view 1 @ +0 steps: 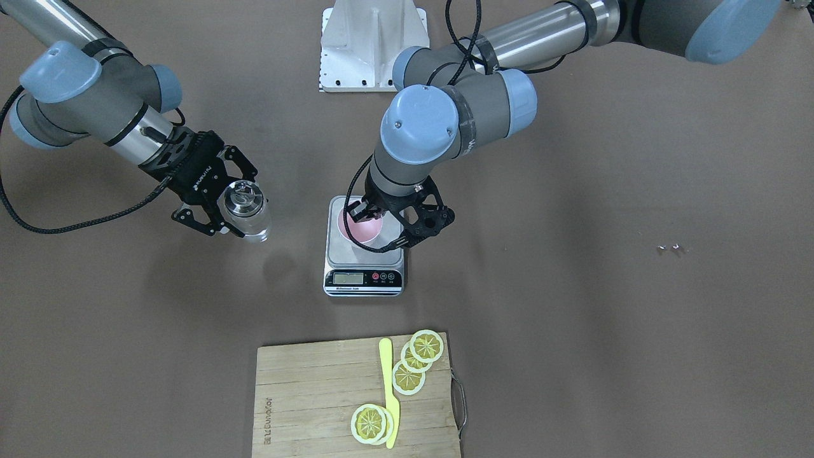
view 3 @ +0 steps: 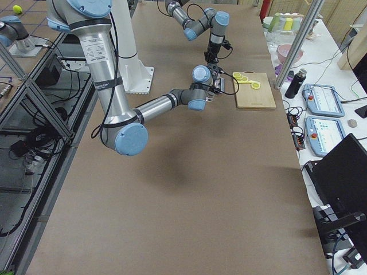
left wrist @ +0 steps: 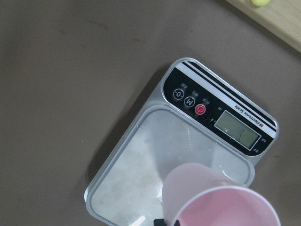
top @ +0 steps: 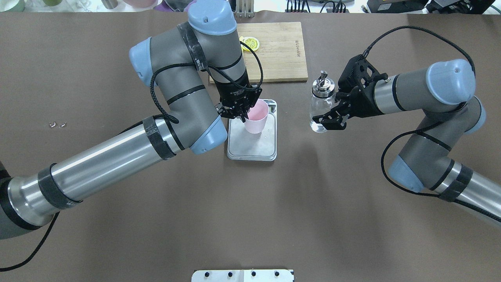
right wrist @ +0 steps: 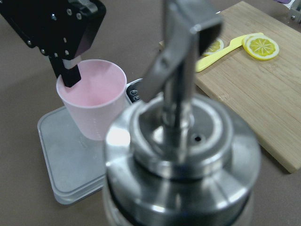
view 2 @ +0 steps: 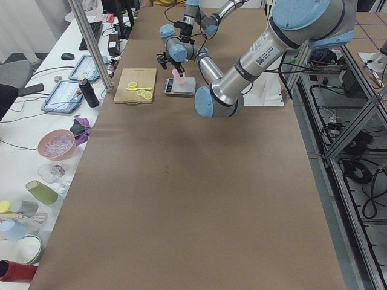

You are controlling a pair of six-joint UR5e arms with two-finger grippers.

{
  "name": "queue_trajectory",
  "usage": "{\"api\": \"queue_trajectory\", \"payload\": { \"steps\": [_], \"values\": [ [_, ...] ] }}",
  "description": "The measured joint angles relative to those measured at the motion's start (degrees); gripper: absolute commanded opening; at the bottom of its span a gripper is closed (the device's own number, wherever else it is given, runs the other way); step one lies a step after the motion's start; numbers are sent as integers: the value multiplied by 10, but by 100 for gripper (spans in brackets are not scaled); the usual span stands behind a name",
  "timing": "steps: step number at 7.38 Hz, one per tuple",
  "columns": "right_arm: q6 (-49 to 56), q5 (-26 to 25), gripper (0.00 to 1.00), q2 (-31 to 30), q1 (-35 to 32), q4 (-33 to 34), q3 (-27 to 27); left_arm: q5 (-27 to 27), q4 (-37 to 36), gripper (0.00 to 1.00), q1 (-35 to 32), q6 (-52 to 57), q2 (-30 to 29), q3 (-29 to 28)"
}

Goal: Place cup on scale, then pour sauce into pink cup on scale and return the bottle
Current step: 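Release the cup with the left gripper while the right brings the bottle near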

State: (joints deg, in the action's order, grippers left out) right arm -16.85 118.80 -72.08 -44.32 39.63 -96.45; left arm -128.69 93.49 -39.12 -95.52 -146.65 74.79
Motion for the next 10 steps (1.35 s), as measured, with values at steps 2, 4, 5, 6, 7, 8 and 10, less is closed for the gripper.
{"api": "queue_trajectory", "payload": {
  "steps": [2,4,5,6,7,8,10],
  "values": [
    [19,-5,51,4,3,57,-27,0,10,96,0,1,4,7],
    [23,-6,51,14,4,87,-33,0,6,96,-4,2,17,42],
    [24,-8,51,24,5,109,-33,-2,0,96,-12,5,38,80],
    [27,-13,52,34,9,134,-34,-4,-15,96,-22,21,65,125],
    [36,-22,52,45,14,162,-34,-4,-43,97,-31,53,91,168],
    [47,-34,52,56,20,192,-35,-4,-74,97,-42,89,108,199],
    [64,-56,52,75,30,253,-39,-4,-102,97,-55,131,128,226]
  ]
}}
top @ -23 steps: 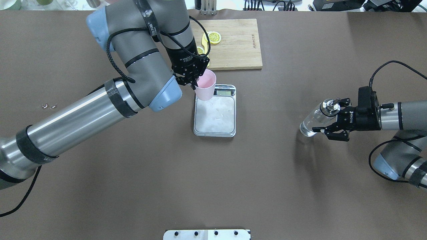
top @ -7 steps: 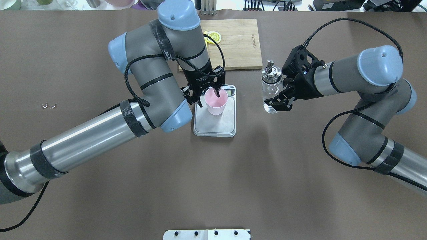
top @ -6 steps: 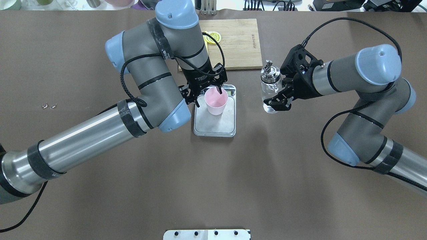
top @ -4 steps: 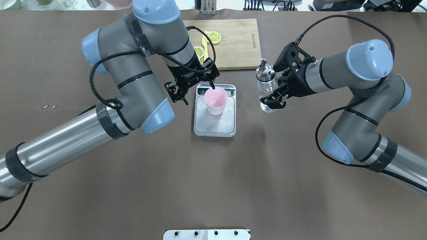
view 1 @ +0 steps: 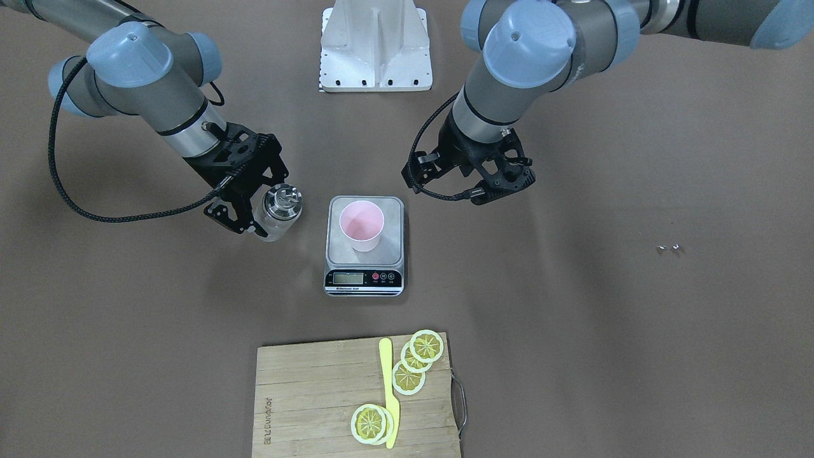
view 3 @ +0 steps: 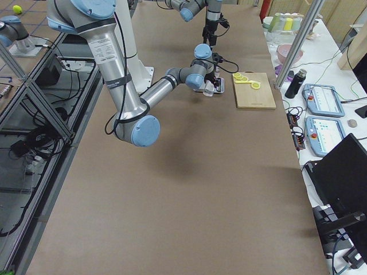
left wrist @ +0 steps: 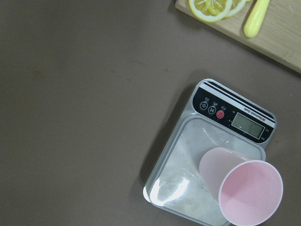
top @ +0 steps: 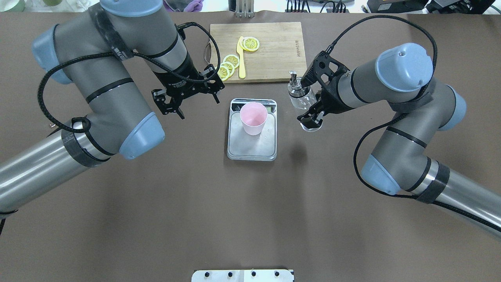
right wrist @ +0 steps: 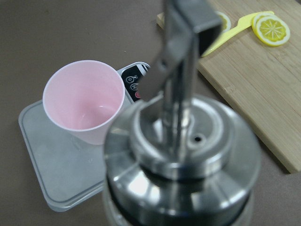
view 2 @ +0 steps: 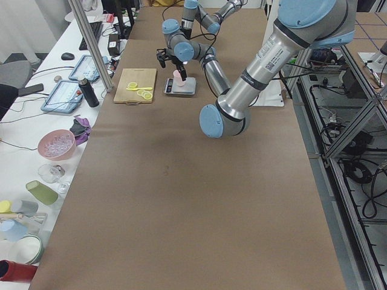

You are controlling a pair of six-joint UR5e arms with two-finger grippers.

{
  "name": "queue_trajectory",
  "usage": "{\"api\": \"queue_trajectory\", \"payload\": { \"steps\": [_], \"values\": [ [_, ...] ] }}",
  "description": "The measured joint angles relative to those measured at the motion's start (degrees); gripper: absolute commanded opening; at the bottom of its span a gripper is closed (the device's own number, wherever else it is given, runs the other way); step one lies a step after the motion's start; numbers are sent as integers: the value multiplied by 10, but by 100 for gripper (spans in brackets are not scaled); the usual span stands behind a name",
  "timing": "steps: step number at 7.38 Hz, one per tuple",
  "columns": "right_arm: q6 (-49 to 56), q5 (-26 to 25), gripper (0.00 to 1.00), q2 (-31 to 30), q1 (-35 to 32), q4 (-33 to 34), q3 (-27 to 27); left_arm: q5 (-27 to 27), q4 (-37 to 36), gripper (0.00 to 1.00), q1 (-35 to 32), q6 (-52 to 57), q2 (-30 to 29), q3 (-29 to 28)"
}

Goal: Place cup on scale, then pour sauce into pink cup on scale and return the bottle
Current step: 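Release the cup with the left gripper while the right brings the bottle near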

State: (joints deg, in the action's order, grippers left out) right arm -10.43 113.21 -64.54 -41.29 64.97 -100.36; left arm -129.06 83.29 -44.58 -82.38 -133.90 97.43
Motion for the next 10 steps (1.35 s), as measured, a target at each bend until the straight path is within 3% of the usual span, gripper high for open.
{"api": "queue_trajectory", "payload": {
  "steps": [4,10],
  "values": [
    [32,-47,52,33,22,135,-25,1,-6,98,-36,95,92,79],
    [45,-76,52,57,37,206,-11,1,-4,98,-119,293,263,148]
  ]
}}
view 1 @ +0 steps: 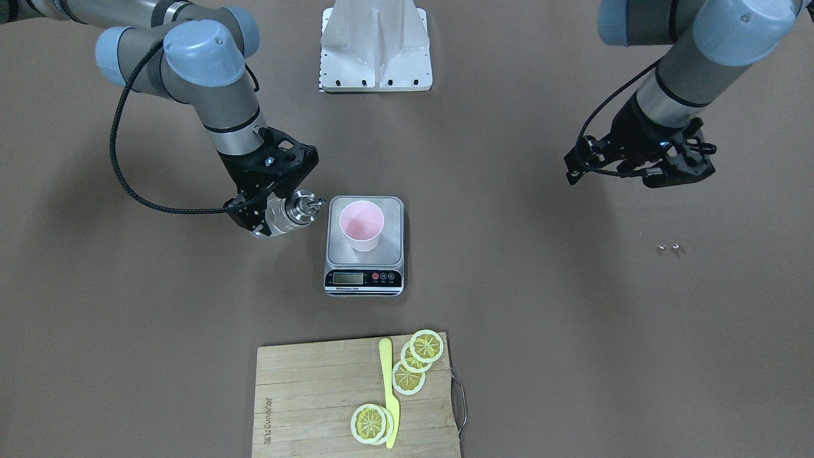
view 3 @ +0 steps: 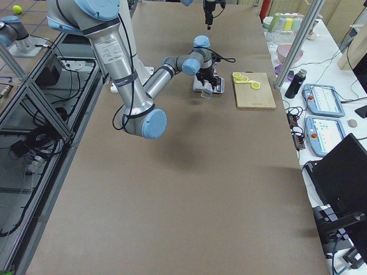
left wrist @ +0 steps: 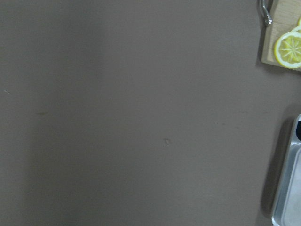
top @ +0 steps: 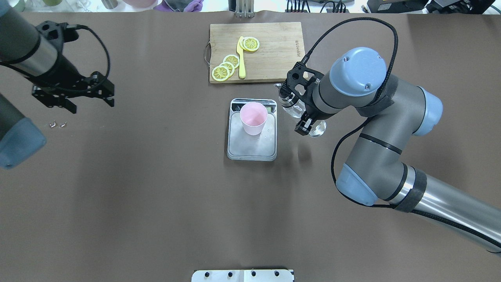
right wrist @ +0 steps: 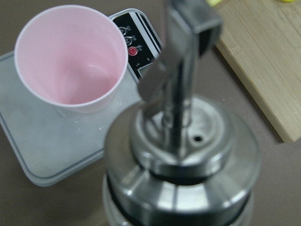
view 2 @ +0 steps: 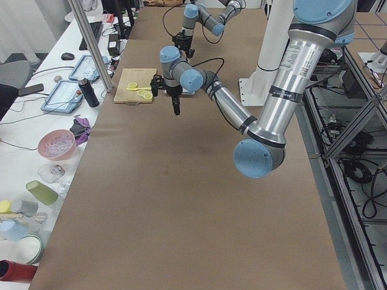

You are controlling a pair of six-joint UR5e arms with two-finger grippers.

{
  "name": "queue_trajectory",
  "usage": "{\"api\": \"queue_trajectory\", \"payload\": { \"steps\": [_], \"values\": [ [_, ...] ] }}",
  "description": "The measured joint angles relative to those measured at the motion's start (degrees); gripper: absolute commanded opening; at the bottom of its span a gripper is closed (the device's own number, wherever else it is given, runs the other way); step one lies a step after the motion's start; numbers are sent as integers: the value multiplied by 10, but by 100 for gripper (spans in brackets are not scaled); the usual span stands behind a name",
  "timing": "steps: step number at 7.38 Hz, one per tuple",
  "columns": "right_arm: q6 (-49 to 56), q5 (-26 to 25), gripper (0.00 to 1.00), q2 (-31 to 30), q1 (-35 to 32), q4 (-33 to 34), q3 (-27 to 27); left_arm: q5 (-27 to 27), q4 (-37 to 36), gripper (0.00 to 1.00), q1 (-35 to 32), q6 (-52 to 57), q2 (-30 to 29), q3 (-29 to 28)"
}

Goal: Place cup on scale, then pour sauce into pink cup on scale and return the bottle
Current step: 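Release the cup with the left gripper while the right brings the bottle near, then move the glass bottle over the pink cup with the right gripper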

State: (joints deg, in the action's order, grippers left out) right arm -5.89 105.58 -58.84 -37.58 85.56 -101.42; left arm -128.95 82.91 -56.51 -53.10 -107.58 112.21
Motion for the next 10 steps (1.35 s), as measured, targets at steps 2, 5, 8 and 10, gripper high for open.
{"api": "queue_trajectory", "payload": {
  "steps": [2,5,8,10],
  "values": [
    [1,-15,52,10,4,31,3,1,2,98,-46,104,60,1],
    [0,-34,52,25,11,74,5,-1,5,98,-112,237,105,-26],
    [1,-58,52,44,19,109,13,-4,7,98,-181,388,133,-66],
    [1,-66,52,53,20,119,25,-4,14,98,-228,480,135,-118]
  ]
}}
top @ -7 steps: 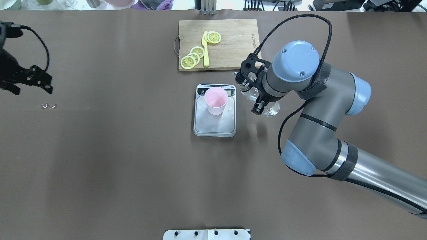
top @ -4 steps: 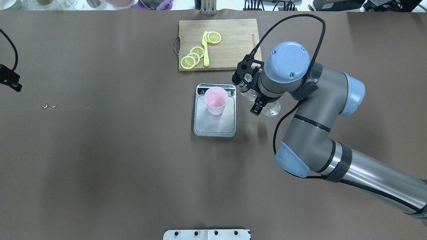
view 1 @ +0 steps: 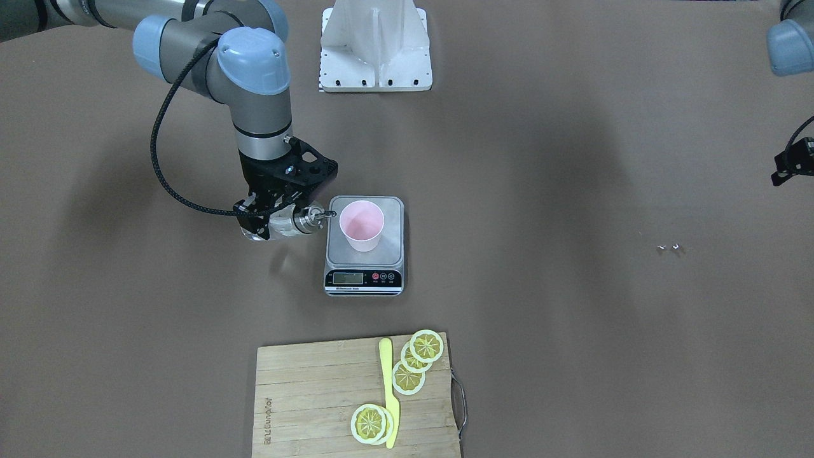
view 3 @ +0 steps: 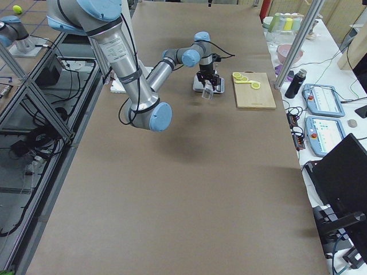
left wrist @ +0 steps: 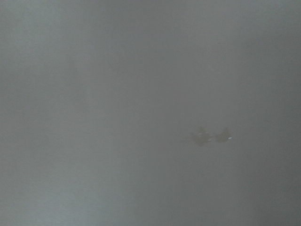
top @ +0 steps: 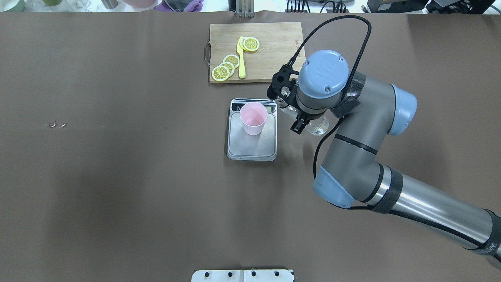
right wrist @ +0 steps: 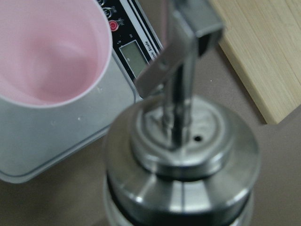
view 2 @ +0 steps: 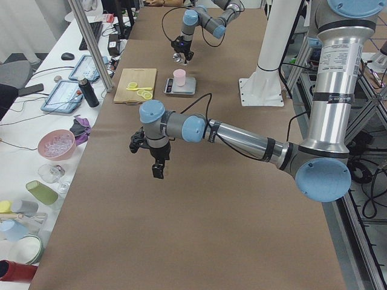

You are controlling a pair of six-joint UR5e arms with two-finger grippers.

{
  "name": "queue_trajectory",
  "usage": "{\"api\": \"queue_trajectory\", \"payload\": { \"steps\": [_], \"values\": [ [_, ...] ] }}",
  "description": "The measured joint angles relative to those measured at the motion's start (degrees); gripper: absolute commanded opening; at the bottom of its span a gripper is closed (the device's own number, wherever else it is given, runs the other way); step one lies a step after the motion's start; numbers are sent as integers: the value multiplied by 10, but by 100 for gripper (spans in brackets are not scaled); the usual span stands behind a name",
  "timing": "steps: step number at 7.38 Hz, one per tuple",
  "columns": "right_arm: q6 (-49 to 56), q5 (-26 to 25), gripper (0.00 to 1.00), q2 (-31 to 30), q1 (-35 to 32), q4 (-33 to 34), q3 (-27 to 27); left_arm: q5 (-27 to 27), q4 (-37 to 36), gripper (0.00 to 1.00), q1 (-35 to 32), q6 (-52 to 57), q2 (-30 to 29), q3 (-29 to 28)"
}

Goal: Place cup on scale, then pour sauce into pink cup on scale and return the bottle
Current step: 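Move the glass bottle over the pink cup with the right gripper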

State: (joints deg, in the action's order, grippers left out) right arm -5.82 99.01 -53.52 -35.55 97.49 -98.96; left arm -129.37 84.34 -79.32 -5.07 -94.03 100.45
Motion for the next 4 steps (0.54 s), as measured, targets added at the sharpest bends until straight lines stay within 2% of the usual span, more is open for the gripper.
{"api": "queue_trajectory", "payload": {
  "steps": [2,4],
  "values": [
    [-1,-8,52,9,2,11,12,-4,50,98,-25,27,6,-52],
    [-1,-21,52,26,4,47,13,-16,107,98,-35,32,32,-79]
  ]
}}
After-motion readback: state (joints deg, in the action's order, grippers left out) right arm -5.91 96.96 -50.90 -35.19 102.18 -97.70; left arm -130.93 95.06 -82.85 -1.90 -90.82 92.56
